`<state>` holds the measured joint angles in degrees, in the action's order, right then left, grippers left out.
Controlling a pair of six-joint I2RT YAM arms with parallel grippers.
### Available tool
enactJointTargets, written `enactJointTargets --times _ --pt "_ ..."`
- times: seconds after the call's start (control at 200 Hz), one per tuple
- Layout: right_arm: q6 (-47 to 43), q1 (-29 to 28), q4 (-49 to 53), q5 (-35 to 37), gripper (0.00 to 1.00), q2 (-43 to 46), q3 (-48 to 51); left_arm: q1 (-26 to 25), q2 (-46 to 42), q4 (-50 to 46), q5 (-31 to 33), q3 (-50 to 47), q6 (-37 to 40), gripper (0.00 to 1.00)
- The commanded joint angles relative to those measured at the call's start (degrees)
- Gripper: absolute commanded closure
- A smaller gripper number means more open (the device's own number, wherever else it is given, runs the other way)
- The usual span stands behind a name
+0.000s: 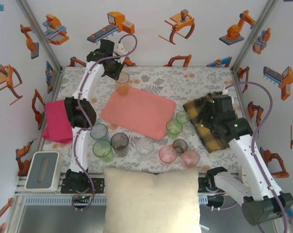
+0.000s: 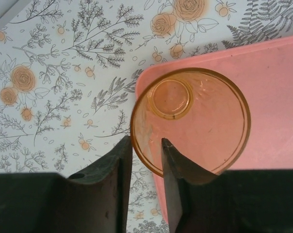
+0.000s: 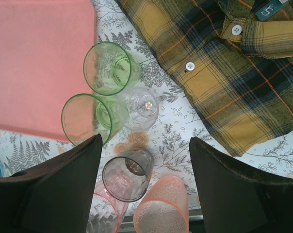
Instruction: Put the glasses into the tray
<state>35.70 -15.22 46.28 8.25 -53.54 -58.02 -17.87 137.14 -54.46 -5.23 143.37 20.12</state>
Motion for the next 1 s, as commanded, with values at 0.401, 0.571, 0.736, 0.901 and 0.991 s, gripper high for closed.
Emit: enactJointTargets --times 0.401,0.571,0.736,0.901,0.991 --pt "1.2 -0.9 0.6 0.6 0.33 1.0 -1.1 0.7 -0.6 -2.7 1.1 2.0 1.2 0.48" --pt "1.1 -1.0 0.7 0.6 0.33 1.2 -1.2 0.8 -2.1 -3.6 1.6 1.8 1.1 0.32" --pt "1.0 -1.0 0.7 0.6 0.33 1.9 -0.8 0.7 -4.7 -5.2 2.2 1.9 0.6 0.17" --pt "0.9 -1.0 0.2 0.5 0.33 2.4 0.0 0.8 -9.7 -8.1 1.0 1.8 -0.4 0.12" --pt "0.9 -1.0 -0.4 0.4 0.33 2.6 0.7 0.8 -12.9 -9.7 0.1 0.9 -0.4 0.12"
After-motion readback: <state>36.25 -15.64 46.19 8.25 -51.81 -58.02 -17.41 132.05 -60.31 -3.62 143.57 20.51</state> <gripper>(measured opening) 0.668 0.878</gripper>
